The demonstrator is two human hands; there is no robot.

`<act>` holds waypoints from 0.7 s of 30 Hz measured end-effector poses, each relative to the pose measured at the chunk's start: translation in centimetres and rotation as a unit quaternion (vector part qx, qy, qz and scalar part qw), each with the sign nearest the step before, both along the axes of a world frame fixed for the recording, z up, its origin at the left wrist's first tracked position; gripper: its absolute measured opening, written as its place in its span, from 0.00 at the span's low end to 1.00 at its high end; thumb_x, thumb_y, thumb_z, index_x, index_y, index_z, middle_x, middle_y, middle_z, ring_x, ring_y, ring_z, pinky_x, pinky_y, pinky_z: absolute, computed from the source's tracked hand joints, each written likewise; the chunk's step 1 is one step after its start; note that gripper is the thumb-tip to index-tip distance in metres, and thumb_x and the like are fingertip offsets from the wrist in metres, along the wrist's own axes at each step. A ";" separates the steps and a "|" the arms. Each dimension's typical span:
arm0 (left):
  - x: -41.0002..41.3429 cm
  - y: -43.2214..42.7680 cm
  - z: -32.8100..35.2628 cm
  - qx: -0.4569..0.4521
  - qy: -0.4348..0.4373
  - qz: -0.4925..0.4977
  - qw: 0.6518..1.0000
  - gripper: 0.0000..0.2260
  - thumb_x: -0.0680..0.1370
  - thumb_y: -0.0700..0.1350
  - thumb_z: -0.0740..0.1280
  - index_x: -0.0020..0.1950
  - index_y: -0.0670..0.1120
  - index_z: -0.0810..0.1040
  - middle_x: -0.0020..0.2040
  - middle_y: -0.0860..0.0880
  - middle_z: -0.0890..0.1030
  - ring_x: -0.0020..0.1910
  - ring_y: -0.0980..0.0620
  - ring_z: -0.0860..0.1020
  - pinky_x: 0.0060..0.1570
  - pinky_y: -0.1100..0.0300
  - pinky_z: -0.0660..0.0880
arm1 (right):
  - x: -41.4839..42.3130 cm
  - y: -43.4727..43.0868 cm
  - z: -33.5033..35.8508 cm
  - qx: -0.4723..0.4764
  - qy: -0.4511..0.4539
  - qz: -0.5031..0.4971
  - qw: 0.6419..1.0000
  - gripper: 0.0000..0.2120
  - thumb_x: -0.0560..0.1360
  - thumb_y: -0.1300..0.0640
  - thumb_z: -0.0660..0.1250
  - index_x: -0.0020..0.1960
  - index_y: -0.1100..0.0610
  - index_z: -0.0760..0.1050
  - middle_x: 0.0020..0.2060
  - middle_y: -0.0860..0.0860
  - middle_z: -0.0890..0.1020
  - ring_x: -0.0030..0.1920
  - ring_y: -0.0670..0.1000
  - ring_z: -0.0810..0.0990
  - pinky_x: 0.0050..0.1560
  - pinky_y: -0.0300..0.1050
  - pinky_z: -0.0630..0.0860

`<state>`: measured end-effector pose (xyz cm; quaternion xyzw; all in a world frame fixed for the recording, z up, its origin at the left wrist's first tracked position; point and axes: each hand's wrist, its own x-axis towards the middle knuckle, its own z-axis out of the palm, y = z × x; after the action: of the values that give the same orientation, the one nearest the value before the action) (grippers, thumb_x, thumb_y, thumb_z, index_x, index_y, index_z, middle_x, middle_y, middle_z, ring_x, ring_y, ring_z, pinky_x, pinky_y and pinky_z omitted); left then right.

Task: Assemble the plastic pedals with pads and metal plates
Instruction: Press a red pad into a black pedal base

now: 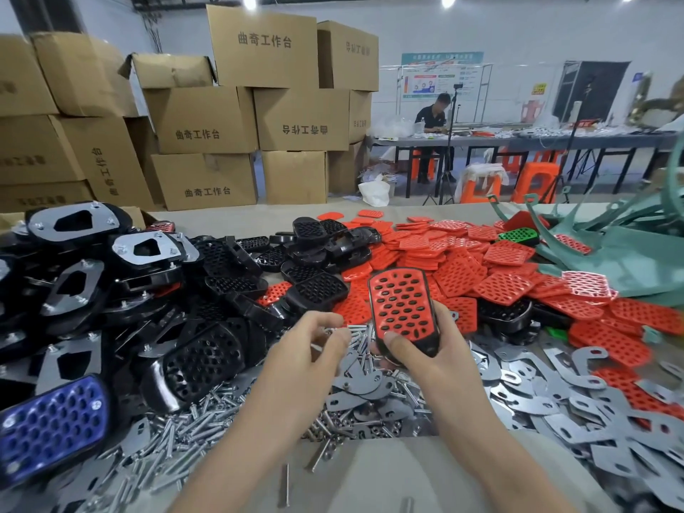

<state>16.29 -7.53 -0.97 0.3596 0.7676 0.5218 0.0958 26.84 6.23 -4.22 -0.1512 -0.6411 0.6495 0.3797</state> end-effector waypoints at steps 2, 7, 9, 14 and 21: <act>-0.1 -2.2 0.5 -0.082 0.061 -0.020 0.995 0.04 0.81 0.55 0.64 0.53 0.60 0.77 0.44 0.57 0.82 0.39 0.59 0.79 0.39 0.66 0.75 | 0.0 0.1 -0.1 -0.016 -0.003 0.003 1.000 0.15 0.78 0.65 0.71 0.59 0.51 0.76 0.48 0.52 0.87 0.48 0.56 0.88 0.50 0.51 0.85; 1.1 -6.0 -0.8 -0.238 0.197 -0.112 0.944 0.12 0.79 0.64 0.62 0.61 0.69 0.67 0.56 0.69 0.69 0.50 0.68 0.69 0.51 0.73 0.68 | -0.2 0.2 -0.4 -0.044 -0.001 -0.001 0.999 0.23 0.77 0.67 0.71 0.64 0.46 0.72 0.47 0.51 0.87 0.46 0.57 0.88 0.43 0.42 0.83; 1.7 -6.4 -1.8 -0.292 0.291 -0.128 0.902 0.18 0.80 0.64 0.60 0.69 0.66 0.66 0.58 0.64 0.65 0.56 0.66 0.62 0.53 0.75 0.65 | -0.4 0.2 -0.5 -0.045 -0.004 -0.008 0.999 0.24 0.77 0.67 0.72 0.63 0.45 0.70 0.47 0.52 0.87 0.45 0.57 0.88 0.40 0.41 0.81; 2.1 -6.0 -1.7 -0.231 0.372 -0.120 0.891 0.05 0.75 0.55 0.74 0.48 0.58 0.80 0.46 0.63 0.76 0.49 0.62 0.65 0.41 0.73 0.71 | -0.2 0.1 -0.3 -0.020 0.012 -0.029 0.999 0.26 0.77 0.63 0.74 0.55 0.30 0.74 0.46 0.50 0.86 0.44 0.54 0.88 0.36 0.37 0.77; 1.1 -4.3 -1.3 -0.148 0.213 -0.004 0.966 0.03 0.83 0.52 0.63 0.50 0.59 0.75 0.47 0.63 0.78 0.47 0.65 0.74 0.47 0.68 0.72 | -0.4 0.6 -0.8 -0.013 -0.012 -0.006 1.000 0.26 0.79 0.62 0.70 0.67 0.38 0.68 0.43 0.49 0.86 0.41 0.52 0.86 0.37 0.39 0.79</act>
<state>17.44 -11.83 -2.32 0.4476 0.8374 0.3134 -0.0154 26.42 6.78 -5.07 -0.1678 -0.6363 0.6538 0.3735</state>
